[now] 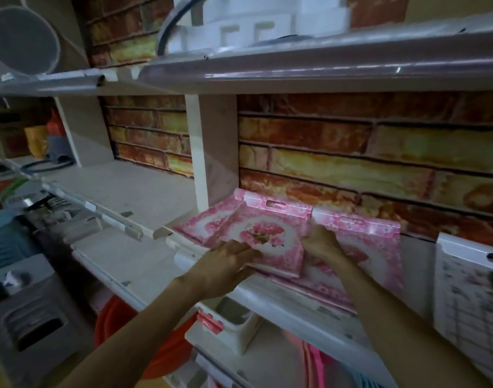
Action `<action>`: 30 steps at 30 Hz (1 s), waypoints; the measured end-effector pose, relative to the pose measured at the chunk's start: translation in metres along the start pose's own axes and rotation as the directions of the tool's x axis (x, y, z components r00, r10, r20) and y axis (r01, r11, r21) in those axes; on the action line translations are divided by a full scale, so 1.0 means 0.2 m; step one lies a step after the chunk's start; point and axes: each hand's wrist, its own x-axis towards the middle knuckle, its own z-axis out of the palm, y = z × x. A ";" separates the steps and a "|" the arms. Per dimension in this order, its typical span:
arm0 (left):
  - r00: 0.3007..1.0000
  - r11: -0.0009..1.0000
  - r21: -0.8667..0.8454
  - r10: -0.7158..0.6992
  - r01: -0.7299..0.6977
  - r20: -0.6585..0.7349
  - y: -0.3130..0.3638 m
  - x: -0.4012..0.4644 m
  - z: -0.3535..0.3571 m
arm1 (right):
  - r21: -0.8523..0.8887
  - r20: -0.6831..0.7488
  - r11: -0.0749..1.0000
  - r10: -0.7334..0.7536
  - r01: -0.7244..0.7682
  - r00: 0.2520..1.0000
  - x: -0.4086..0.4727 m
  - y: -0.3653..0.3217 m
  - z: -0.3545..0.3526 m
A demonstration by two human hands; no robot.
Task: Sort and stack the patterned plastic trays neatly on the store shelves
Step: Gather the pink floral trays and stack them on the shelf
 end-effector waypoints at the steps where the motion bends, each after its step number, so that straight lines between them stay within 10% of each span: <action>1: 1.000 1.000 -0.007 0.026 -0.026 0.013 -0.03 0.02 0.02 | 0.021 0.015 1.000 0.021 -0.021 1.000 0.02 0.00 0.02; 21: 0.892 0.837 -0.326 0.450 -0.440 -0.049 -0.56 0.25 0.00 | 0.398 -0.219 0.895 0.308 -0.204 0.926 0.17 -0.14 0.19; 26: 0.976 0.826 -0.556 -0.029 -0.097 -0.214 -0.86 0.33 -0.04 | 0.420 -0.396 0.904 0.257 -0.076 0.882 0.18 -0.18 0.24; 30: 0.949 0.811 -0.518 -0.314 0.273 0.008 -1.12 0.44 -0.01 | 0.458 -0.477 0.888 0.279 -0.036 0.833 0.20 -0.28 0.28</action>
